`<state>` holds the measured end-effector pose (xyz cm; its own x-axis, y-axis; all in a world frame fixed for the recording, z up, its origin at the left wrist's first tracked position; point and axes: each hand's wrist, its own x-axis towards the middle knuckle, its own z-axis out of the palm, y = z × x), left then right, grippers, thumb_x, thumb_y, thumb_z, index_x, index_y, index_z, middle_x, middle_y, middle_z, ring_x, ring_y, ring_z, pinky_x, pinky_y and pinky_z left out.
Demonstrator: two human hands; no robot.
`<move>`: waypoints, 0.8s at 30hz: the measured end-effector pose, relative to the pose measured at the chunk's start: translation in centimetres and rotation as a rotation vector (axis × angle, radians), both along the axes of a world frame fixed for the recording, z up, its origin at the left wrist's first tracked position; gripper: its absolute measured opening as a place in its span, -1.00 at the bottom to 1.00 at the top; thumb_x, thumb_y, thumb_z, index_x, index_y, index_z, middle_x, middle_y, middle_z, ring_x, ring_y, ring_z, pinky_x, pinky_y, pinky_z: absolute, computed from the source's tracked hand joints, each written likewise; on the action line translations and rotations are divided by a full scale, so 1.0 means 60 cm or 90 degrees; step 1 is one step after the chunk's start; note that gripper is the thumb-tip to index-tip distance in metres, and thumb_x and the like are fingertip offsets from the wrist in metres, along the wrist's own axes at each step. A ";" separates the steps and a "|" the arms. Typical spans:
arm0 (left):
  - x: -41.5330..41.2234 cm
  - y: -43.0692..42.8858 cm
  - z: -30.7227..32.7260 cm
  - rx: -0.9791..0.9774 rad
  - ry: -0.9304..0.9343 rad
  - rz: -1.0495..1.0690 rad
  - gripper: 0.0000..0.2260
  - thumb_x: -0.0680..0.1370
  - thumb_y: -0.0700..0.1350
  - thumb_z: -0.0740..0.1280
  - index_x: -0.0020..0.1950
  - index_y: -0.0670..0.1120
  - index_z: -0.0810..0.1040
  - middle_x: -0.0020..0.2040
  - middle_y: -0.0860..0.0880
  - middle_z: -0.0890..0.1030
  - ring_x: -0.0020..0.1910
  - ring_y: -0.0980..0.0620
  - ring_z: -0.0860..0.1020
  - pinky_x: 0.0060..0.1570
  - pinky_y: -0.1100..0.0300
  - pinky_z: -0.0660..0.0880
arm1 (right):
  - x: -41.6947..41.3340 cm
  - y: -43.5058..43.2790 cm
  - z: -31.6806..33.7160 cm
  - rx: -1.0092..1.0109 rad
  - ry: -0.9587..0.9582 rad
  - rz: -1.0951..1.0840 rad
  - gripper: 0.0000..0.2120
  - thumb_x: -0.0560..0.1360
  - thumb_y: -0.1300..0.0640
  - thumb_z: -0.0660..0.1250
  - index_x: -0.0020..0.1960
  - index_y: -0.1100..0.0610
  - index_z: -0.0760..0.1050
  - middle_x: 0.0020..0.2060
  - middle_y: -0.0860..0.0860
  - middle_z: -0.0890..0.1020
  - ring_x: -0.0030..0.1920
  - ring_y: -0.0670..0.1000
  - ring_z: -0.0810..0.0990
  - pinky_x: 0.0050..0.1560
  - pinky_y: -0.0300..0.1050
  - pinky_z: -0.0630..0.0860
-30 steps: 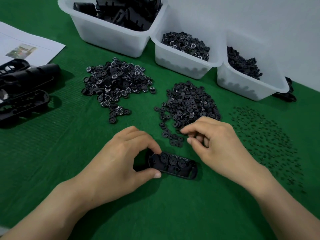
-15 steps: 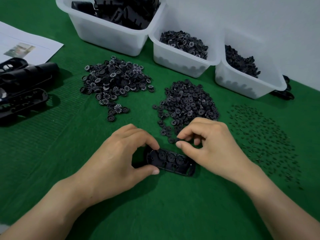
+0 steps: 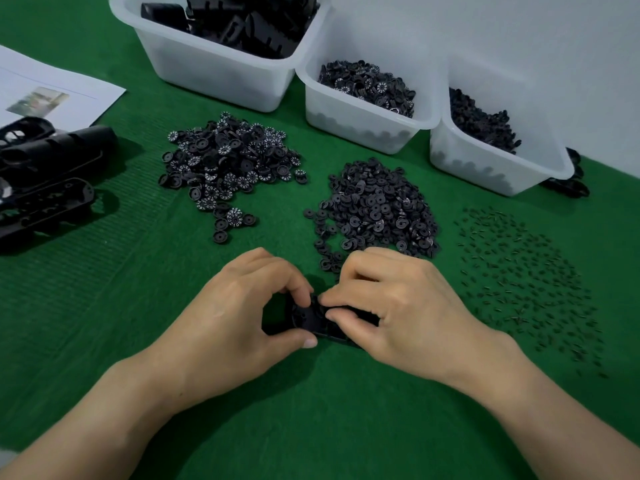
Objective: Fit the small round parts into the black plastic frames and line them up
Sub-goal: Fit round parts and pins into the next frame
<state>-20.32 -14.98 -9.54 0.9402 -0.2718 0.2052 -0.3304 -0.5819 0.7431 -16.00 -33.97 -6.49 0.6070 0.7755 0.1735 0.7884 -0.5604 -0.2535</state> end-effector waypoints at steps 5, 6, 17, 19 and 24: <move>0.000 0.000 0.000 0.005 -0.001 0.000 -0.72 0.25 0.00 0.53 -0.16 0.01 0.50 -0.10 0.17 0.56 -0.06 0.12 0.51 -0.05 0.19 0.40 | 0.005 -0.003 0.007 -0.004 0.070 -0.011 -0.88 0.39 0.13 0.44 -0.08 0.09 0.65 -0.28 -0.04 0.58 -0.27 -0.05 0.54 -0.30 -0.09 0.55; 0.000 0.000 0.000 0.004 0.002 0.000 -0.72 0.26 0.02 0.52 -0.16 0.02 0.50 -0.09 0.18 0.55 -0.05 0.14 0.50 -0.04 0.20 0.40 | 0.012 -0.008 0.009 0.030 0.113 -0.059 -0.88 0.40 0.12 0.44 -0.07 0.07 0.65 -0.27 -0.08 0.59 -0.27 -0.13 0.54 -0.27 -0.20 0.53; -0.001 0.001 0.000 0.011 0.001 0.002 -0.72 0.26 0.07 0.48 -0.15 0.03 0.49 -0.08 0.18 0.55 -0.02 0.16 0.50 -0.02 0.23 0.39 | 0.027 -0.002 -0.011 0.028 0.129 -0.198 -0.89 0.41 0.08 0.41 -0.10 0.09 0.63 -0.25 -0.09 0.55 -0.25 -0.10 0.52 -0.19 -0.06 0.52; -0.001 0.001 0.000 0.007 0.003 0.001 -0.73 0.27 0.06 0.48 -0.15 0.03 0.49 -0.08 0.18 0.55 -0.02 0.17 0.49 -0.02 0.24 0.39 | 0.028 -0.007 -0.008 0.050 0.132 -0.191 -0.93 0.40 0.12 0.41 -0.13 0.09 0.63 -0.26 -0.09 0.56 -0.26 -0.11 0.53 -0.18 -0.04 0.52; -0.001 0.002 -0.001 0.012 0.007 0.002 -0.73 0.27 0.08 0.47 -0.14 0.04 0.49 -0.08 0.19 0.55 -0.03 0.18 0.48 -0.03 0.26 0.39 | 0.005 -0.027 0.007 0.058 0.169 -0.082 -0.92 0.39 0.08 0.41 -0.14 0.05 0.63 -0.26 -0.09 0.57 -0.25 -0.10 0.55 -0.22 -0.07 0.53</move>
